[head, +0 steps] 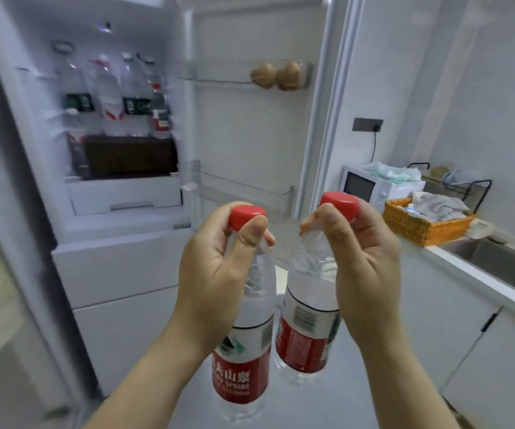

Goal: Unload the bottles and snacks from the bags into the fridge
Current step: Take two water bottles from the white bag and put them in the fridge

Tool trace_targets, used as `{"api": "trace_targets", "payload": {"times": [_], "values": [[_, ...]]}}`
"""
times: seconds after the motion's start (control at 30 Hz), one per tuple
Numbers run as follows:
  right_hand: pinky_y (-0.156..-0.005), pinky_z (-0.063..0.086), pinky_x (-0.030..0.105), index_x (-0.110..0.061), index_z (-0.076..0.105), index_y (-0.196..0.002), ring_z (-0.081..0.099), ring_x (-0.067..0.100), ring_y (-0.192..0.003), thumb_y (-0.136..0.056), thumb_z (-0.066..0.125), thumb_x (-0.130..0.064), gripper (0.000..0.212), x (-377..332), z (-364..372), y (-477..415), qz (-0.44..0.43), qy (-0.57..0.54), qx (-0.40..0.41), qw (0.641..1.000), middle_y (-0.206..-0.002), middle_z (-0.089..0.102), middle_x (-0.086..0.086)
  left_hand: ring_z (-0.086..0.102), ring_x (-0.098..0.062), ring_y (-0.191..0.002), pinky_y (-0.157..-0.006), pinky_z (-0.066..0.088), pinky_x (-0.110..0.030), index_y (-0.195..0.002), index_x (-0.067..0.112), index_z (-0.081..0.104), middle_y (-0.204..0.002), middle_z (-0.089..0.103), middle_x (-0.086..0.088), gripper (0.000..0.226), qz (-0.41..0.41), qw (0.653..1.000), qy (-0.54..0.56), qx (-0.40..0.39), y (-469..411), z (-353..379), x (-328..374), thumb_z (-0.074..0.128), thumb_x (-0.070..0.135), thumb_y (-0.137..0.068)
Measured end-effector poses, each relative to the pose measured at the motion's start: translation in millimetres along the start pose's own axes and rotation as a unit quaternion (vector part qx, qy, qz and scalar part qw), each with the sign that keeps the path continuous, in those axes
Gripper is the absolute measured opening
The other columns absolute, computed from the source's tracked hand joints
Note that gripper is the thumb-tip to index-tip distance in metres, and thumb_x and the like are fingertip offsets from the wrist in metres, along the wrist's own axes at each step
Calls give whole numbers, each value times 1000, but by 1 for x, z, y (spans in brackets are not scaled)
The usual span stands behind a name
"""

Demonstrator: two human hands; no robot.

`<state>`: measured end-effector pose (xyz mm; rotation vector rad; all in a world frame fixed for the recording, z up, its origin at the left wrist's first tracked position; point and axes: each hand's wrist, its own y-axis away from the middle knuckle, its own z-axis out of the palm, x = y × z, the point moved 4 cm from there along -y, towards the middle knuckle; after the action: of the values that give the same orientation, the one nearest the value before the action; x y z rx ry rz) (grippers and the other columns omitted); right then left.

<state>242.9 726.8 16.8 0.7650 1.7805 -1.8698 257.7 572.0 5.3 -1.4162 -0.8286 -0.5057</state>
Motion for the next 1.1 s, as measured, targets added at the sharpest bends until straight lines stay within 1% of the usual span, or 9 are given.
{"api": "trace_targets", "payload": {"times": [0.1,0.23,0.3,0.37,0.53,0.67,0.93,1.0,1.1], "values": [[-77,47,20,-14,63,-96,66,17,-78,-89,53,-38,26,1,43,-5,-7,-22,-27,999,-79,69,1,64,-14,-79,-77,51,-23,-88,15,60,-78,67,0,36,8,999,-26,33,-3,-40,1,46,47,-89],[-79,49,25,-27,64,-93,66,19,-79,-90,54,-38,15,1,104,-11,-15,-51,-46,998,-79,70,1,65,-15,-82,-80,50,-19,-91,17,61,-79,68,1,30,9,997,-44,69,-10,-98,-1,48,44,-90],[-79,48,21,-29,64,-92,66,16,-79,-90,54,-37,13,0,135,-14,-17,-70,-53,996,-79,70,0,65,-16,-81,-76,49,-17,-90,18,61,-79,68,1,26,11,995,-53,83,-15,-128,-2,50,41,-92],[-79,46,17,-26,64,-92,65,13,-79,-91,54,-35,13,0,166,-15,-20,-78,-64,995,-79,70,0,65,-16,-80,-74,48,-15,-87,16,61,-78,67,1,23,18,993,-68,96,-20,-157,-3,50,36,-92],[-78,48,18,-19,64,-93,65,11,-78,-93,55,-26,12,3,231,-21,-22,-96,-81,992,-79,70,1,64,-14,-80,-78,49,-19,-88,18,61,-77,67,3,22,32,989,-103,101,-33,-217,-12,49,36,-92],[-76,49,18,-15,65,-96,65,10,-78,-90,55,-35,23,9,263,-32,-19,-105,-76,991,-80,70,1,64,-11,-80,-77,49,-17,-88,20,61,-78,68,5,22,22,986,-116,114,-44,-249,-28,49,38,-92],[-78,52,39,-17,65,-94,66,18,-79,-89,55,-40,26,43,311,-67,-14,-91,-78,993,-81,70,2,65,-10,-80,-76,47,-14,-87,20,61,-78,68,5,22,11,983,-122,134,-85,-285,-68,49,38,-91],[-78,52,36,-21,65,-91,66,16,-78,-89,55,-39,21,56,321,-78,-18,-100,-75,992,-80,71,1,65,-10,-80,-75,47,-13,-89,20,62,-78,68,6,22,15,983,-125,135,-100,-290,-79,50,38,-91],[-74,49,24,-21,65,-90,65,11,-75,-90,57,-35,16,80,335,-98,-24,-117,-76,990,-77,70,-3,64,-11,-80,-75,46,-12,-89,20,62,-78,68,6,21,27,981,-135,138,-124,-295,-96,50,37,-90]]}}
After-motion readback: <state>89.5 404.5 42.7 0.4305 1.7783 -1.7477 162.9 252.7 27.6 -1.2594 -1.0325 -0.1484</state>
